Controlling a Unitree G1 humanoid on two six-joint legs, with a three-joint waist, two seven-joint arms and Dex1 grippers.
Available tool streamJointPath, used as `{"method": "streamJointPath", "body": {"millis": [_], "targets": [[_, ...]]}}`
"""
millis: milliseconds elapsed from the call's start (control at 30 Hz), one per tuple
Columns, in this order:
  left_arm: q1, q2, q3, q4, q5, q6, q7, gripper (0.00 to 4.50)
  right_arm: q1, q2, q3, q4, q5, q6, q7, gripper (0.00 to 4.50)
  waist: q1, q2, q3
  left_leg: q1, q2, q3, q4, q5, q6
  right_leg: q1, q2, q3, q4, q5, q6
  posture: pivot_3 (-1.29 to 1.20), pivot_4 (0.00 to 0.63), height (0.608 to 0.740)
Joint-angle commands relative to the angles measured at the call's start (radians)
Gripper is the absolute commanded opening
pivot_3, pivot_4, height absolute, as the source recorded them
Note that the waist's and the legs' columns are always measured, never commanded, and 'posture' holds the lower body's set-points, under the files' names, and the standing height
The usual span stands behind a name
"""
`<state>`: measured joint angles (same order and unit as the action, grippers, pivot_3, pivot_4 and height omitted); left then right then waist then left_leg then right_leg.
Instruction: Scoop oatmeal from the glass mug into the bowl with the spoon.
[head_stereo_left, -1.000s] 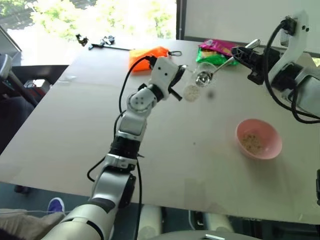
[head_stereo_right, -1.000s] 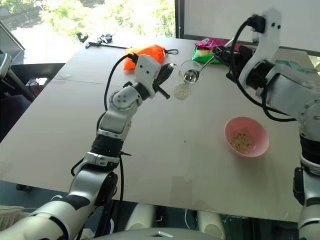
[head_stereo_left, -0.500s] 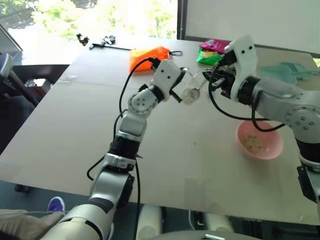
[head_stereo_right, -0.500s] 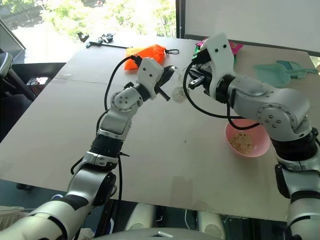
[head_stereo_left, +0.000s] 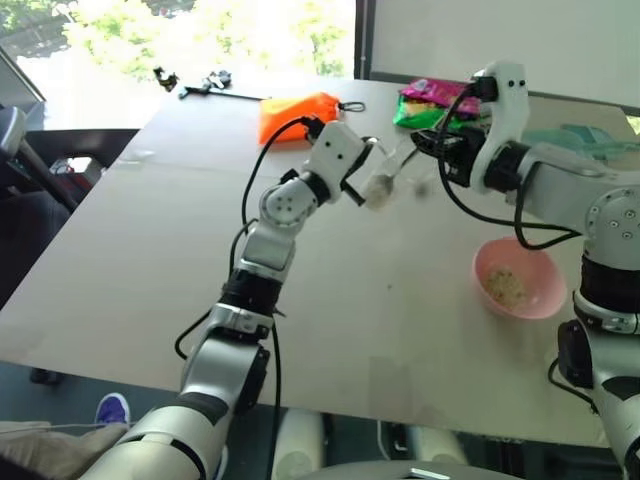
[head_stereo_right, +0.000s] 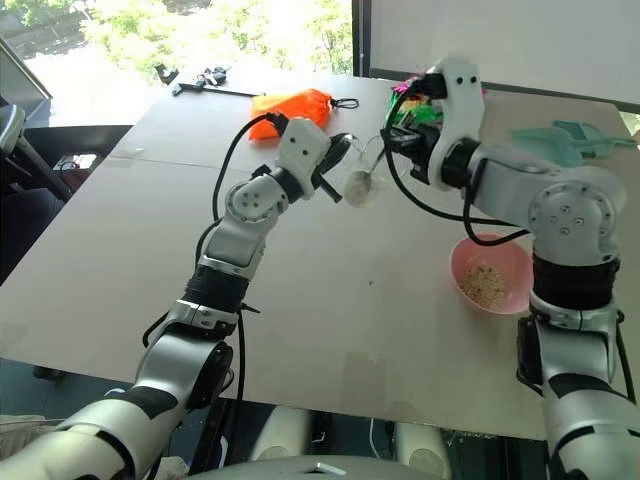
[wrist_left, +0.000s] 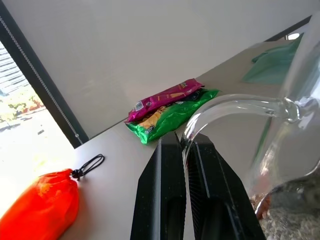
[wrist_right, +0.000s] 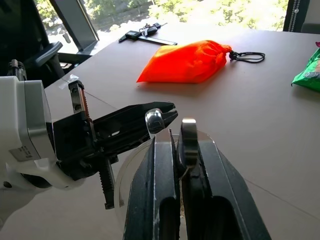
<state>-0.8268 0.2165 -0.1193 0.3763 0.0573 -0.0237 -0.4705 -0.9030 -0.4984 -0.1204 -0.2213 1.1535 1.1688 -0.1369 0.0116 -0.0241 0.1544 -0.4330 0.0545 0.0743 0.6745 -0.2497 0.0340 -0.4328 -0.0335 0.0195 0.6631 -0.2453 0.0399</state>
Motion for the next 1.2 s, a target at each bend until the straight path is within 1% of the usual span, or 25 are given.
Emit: {"method": "streamJointPath", "body": {"millis": [33,333,567,933,1067,1200], "targets": [[-0.027,0.0,0.006,-0.015,0.002,-0.028,0.016,0.09,-0.044,0.018,-0.078,-0.005,0.063,0.021,-0.034,0.0,0.0,0.0,0.0,0.0,0.0,0.0,0.0,0.0,0.0,0.0,0.0,0.0,0.0,0.0,0.0,0.0,0.15,0.74],[-0.028,0.009,0.014,-0.012,-0.004,-0.018,0.027,0.09,-0.059,0.064,-0.129,0.021,0.123,0.044,-0.102,0.0,-0.001,0.0,0.0,0.0,0.0,0.0,0.0,0.0,0.0,0.0,0.0,0.0,0.0,0.0,0.0,0.0,0.15,0.74],[-0.016,0.012,0.01,-0.022,-0.004,-0.013,0.031,0.09,-0.07,0.058,-0.143,0.034,0.122,0.034,-0.122,0.0,-0.001,0.0,0.0,0.0,0.0,0.0,0.0,0.0,0.0,0.0,0.0,0.0,0.0,0.0,0.0,0.0,0.15,0.74],[-0.014,0.009,0.01,-0.029,-0.005,0.013,0.043,0.09,-0.074,0.032,-0.111,0.005,0.037,0.017,-0.085,0.0,-0.001,0.0,0.0,0.0,0.0,0.0,0.0,0.0,0.0,0.0,0.0,0.0,0.0,0.0,0.0,0.0,0.15,0.74],[-0.014,0.011,0.013,-0.032,-0.007,0.023,0.045,0.09,-0.074,0.046,-0.125,0.006,0.049,0.025,-0.087,0.0,-0.001,0.0,0.0,0.0,0.0,0.0,0.0,0.0,0.0,0.0,0.0,0.0,0.0,0.0,0.0,0.0,0.15,0.74],[-0.016,0.012,0.015,-0.037,-0.011,0.029,0.045,0.09,-0.067,0.081,-0.166,0.045,0.127,0.04,-0.132,0.0,-0.001,0.0,0.0,0.0,0.0,0.0,0.0,0.0,0.0,0.0,0.0,0.0,0.0,0.0,0.0,0.0,0.15,0.74]]}}
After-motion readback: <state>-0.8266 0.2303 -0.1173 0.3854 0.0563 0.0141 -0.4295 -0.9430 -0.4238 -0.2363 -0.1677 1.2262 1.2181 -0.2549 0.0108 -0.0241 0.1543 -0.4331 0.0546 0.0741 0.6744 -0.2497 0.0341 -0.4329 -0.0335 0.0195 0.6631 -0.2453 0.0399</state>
